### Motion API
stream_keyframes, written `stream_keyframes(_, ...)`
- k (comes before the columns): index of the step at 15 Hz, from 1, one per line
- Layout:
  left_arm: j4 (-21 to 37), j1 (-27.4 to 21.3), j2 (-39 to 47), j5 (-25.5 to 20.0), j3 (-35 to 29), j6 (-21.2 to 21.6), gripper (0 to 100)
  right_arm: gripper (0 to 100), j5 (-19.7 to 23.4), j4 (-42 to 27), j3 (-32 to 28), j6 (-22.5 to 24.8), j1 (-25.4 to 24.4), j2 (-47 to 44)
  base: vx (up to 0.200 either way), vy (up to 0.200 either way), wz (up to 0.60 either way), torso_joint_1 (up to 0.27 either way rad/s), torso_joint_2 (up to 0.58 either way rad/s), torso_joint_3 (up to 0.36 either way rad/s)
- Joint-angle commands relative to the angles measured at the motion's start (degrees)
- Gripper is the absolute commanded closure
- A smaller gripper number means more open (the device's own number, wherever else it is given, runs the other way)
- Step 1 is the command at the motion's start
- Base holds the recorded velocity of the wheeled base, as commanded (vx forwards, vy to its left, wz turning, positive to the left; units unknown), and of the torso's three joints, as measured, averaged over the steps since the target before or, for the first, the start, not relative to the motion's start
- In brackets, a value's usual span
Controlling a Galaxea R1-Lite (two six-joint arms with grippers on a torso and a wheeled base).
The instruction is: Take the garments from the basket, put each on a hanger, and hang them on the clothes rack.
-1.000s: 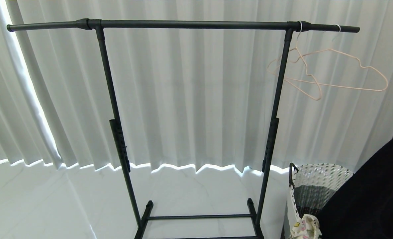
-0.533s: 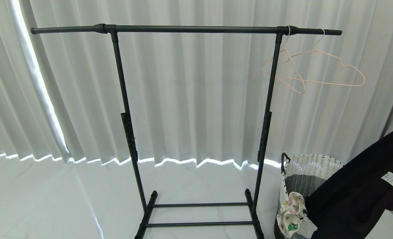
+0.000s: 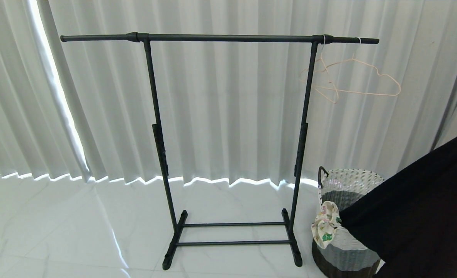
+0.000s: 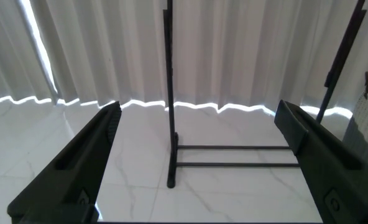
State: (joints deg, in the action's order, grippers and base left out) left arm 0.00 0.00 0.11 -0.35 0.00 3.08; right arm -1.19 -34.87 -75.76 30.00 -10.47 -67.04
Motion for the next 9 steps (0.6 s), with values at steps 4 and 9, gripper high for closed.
stream_keyframes(4, 0.0, 0.0, -0.02, -0.09, 0.0, 0.7, 0, 100, 0.4, 10.7, -0.35, -8.64, -7.81, -7.41, 0.0, 0.0, 0.0, 0.0, 0.0, 0.0)
stream_keyframes(9, -0.09, 0.0, -0.02, -4.3, 0.0, 6.5, 0, 100, 0.76, 10.78, 0.18, -10.31, -11.76, -9.08, 0.0, 0.0, 0.0, 0.0, 0.0, 0.0)
